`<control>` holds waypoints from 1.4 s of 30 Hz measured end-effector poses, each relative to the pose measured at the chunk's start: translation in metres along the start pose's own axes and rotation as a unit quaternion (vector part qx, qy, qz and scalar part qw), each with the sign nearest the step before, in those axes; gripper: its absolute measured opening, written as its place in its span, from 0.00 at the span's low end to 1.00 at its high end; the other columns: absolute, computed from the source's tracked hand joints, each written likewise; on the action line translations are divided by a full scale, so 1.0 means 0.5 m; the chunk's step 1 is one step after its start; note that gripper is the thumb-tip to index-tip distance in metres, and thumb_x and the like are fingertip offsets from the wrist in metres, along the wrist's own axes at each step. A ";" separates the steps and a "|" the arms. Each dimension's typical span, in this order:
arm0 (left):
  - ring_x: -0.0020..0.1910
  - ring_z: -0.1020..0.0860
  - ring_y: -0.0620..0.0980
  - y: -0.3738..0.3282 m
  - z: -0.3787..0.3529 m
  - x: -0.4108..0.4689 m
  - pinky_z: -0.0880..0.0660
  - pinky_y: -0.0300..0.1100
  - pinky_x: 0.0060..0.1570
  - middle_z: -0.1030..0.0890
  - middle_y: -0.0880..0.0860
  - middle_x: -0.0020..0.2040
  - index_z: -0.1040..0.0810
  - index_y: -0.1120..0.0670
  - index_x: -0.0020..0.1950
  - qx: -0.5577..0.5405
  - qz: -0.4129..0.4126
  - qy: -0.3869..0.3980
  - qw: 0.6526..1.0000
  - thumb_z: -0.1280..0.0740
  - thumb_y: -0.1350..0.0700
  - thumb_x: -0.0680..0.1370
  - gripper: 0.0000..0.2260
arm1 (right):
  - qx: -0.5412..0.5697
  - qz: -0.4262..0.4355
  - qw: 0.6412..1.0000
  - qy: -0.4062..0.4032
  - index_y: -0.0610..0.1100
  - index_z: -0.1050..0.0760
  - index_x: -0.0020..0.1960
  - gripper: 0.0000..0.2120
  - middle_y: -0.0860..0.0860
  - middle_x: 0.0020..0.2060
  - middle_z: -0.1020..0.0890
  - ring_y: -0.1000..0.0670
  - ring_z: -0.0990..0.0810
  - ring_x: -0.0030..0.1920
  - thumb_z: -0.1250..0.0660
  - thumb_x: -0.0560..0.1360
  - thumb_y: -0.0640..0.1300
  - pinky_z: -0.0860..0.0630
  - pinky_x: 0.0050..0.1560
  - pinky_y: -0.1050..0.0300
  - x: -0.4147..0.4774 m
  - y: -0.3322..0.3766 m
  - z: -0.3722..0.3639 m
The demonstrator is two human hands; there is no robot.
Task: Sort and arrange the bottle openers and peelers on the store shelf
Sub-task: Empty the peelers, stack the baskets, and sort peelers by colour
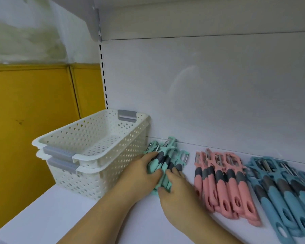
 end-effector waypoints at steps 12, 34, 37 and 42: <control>0.63 0.31 0.38 -0.006 -0.002 -0.010 0.34 0.33 0.61 0.32 0.41 0.67 0.31 0.45 0.71 -0.026 -0.031 0.002 0.999 0.31 0.50 0.71 0.28 | 0.097 -0.018 0.994 -0.043 0.49 0.39 0.73 0.30 0.53 0.73 0.36 0.53 0.34 0.70 0.41 0.73 0.34 0.36 0.69 0.58 0.003 -0.004 -0.011; 0.72 0.38 0.43 -0.033 -0.005 -0.019 0.48 0.20 0.62 0.36 0.46 0.74 0.33 0.51 0.72 0.084 -0.071 -0.025 0.994 0.46 0.65 0.77 0.24 | 0.097 -0.032 0.990 -0.100 0.53 0.26 0.57 0.22 0.57 0.57 0.23 0.54 0.26 0.61 0.36 0.70 0.32 0.32 0.64 0.58 0.006 -0.024 -0.006; 0.71 0.36 0.42 -0.038 -0.002 -0.021 0.52 0.11 0.49 0.34 0.46 0.73 0.29 0.54 0.70 0.075 -0.063 -0.037 0.994 0.46 0.67 0.77 0.23 | 0.179 -0.040 0.975 -0.127 0.61 0.27 0.46 0.25 0.60 0.49 0.22 0.53 0.23 0.58 0.37 0.67 0.30 0.27 0.61 0.49 0.008 -0.024 -0.006; 0.68 0.35 0.42 -0.032 -0.002 -0.019 0.43 0.23 0.54 0.33 0.46 0.72 0.29 0.54 0.69 0.052 -0.037 -0.054 0.996 0.44 0.61 0.79 0.19 | 0.260 -0.024 0.957 -0.127 0.60 0.26 0.43 0.25 0.62 0.51 0.23 0.54 0.21 0.56 0.38 0.67 0.28 0.24 0.59 0.53 0.007 -0.021 -0.009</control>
Point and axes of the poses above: each hand's wrist, its own x-axis towards the middle knuckle, its own z-axis out of the back of the hand, y = z × x, the point moved 2 cm from there along x, towards the middle knuckle
